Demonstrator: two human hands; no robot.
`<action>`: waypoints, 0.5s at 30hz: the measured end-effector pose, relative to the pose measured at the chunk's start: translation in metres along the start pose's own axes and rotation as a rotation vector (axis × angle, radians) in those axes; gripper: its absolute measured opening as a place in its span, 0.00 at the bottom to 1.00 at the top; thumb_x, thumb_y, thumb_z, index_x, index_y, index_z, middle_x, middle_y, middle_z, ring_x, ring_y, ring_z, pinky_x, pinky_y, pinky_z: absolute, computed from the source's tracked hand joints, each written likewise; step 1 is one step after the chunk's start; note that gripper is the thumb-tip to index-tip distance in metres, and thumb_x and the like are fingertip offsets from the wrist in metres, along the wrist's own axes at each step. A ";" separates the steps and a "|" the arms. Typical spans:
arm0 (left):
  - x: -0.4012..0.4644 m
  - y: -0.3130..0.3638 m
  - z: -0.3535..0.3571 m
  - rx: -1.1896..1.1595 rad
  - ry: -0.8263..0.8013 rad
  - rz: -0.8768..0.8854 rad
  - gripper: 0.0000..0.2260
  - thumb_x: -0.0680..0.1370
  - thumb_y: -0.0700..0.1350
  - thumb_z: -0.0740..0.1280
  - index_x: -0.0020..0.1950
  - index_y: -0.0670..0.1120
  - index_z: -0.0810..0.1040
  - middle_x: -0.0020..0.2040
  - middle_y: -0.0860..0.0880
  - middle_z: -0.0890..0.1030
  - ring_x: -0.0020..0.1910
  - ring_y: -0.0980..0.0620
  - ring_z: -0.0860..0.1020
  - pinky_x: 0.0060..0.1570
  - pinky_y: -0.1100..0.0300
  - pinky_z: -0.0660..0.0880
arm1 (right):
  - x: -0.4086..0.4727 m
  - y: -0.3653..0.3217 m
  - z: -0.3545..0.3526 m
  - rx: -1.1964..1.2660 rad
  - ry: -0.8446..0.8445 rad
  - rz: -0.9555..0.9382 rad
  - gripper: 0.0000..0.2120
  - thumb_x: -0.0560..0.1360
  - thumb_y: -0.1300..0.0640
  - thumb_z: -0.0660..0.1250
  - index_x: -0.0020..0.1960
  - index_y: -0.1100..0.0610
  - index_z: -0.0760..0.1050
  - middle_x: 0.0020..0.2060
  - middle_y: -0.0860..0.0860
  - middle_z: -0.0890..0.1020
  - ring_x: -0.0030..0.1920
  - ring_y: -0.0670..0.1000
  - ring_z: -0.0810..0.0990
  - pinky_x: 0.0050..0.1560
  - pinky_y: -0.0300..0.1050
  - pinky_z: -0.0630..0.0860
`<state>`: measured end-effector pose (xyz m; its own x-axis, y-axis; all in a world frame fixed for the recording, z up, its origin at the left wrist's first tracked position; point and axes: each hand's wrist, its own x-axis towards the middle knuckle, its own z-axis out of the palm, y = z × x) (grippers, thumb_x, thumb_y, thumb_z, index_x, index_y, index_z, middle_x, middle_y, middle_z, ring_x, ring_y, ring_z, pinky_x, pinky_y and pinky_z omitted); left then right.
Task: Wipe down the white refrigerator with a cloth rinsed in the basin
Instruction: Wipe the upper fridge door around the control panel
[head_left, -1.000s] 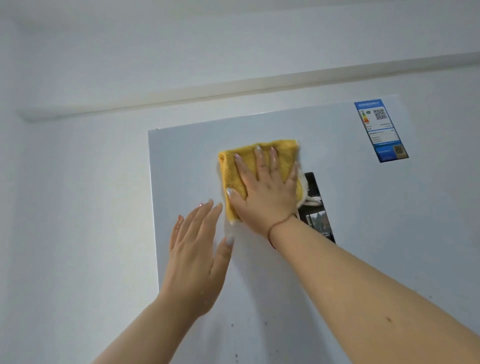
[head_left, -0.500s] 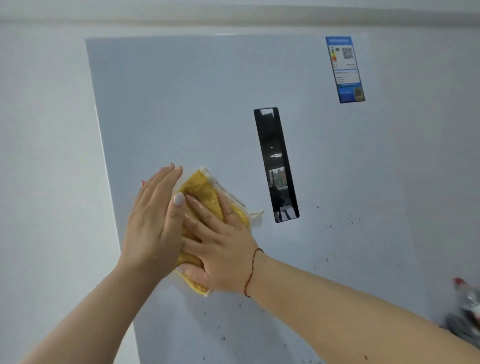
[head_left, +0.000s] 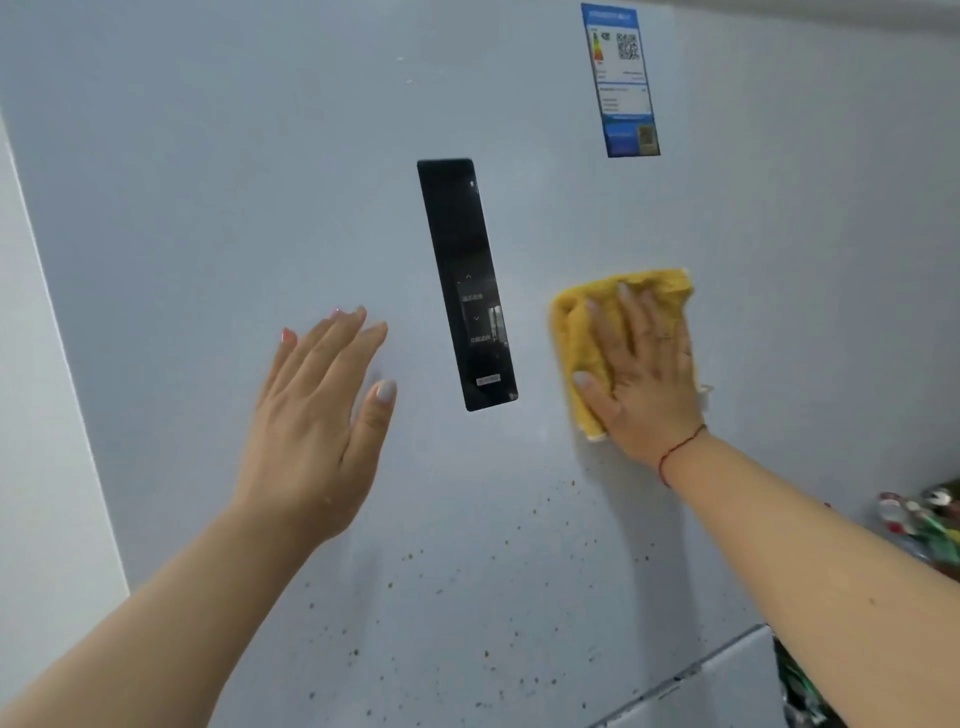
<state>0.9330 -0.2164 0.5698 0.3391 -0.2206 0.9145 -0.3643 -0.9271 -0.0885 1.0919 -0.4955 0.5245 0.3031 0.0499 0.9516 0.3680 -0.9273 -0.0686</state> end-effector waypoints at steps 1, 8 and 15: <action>0.001 0.000 0.000 0.019 -0.002 0.003 0.28 0.81 0.58 0.47 0.75 0.46 0.67 0.76 0.50 0.64 0.75 0.59 0.54 0.76 0.61 0.41 | -0.004 0.013 0.002 0.026 -0.014 0.111 0.33 0.75 0.31 0.39 0.77 0.42 0.40 0.78 0.52 0.47 0.78 0.55 0.44 0.73 0.65 0.44; 0.003 -0.005 -0.001 0.170 -0.135 0.023 0.31 0.80 0.60 0.41 0.78 0.48 0.62 0.79 0.50 0.56 0.78 0.58 0.46 0.75 0.62 0.34 | -0.043 -0.014 0.016 0.265 0.041 0.824 0.32 0.78 0.36 0.45 0.78 0.46 0.44 0.78 0.52 0.48 0.77 0.55 0.44 0.74 0.64 0.44; 0.014 -0.022 -0.031 -0.073 -0.357 0.012 0.34 0.76 0.65 0.39 0.78 0.53 0.59 0.80 0.56 0.54 0.77 0.64 0.45 0.74 0.66 0.38 | -0.085 -0.140 0.017 0.299 0.020 0.718 0.35 0.75 0.34 0.41 0.78 0.49 0.44 0.78 0.57 0.50 0.77 0.60 0.45 0.72 0.68 0.46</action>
<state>0.9187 -0.1899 0.5969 0.6114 -0.3349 0.7169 -0.4267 -0.9025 -0.0576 1.0300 -0.3633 0.4483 0.5418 -0.5342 0.6489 0.3104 -0.5903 -0.7451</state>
